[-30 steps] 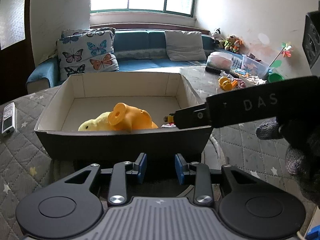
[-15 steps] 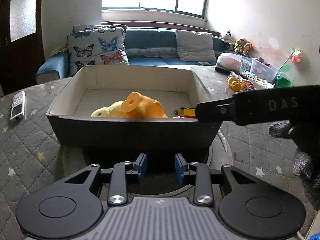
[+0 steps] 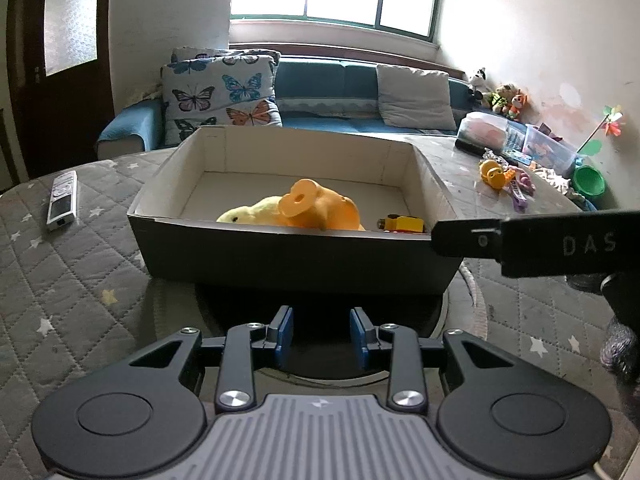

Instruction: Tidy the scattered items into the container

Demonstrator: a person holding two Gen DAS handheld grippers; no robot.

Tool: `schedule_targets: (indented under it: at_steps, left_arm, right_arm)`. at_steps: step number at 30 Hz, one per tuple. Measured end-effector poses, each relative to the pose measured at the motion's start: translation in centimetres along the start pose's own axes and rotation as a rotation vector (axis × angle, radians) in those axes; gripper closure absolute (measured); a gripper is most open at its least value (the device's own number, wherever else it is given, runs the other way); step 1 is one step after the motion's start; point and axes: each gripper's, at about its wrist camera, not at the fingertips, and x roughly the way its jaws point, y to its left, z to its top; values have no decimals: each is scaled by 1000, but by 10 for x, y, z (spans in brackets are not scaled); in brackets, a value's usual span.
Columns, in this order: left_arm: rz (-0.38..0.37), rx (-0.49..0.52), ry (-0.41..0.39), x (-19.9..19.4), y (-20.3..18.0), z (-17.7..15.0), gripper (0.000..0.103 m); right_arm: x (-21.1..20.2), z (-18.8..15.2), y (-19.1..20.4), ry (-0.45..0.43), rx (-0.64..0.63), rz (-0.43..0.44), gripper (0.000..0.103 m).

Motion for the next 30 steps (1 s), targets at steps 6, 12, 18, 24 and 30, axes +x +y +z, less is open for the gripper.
schedule_targets:
  at_steps: [6, 12, 18, 24, 30]
  left_arm:
    - [9, 2, -7, -2, -1, -1, 69]
    - [17, -5, -3, -3, -2, -3, 69]
    - [30, -10, 1, -3, -3, -4, 69]
    - [67, -8, 4, -3, -4, -6, 69]
    - [90, -11, 3, -3, -2, -8, 69]
  right_arm:
    - [-2, -6, 2, -3, -7, -16, 0]
    - [-2, -11, 3, -1, -2, -26, 0]
    - [-3, -16, 6, -2, -10, -45, 0]
    - [-4, -20, 8, 0, -10, -58, 0]
    - [-4, -25, 9, 6, -15, -85, 0]
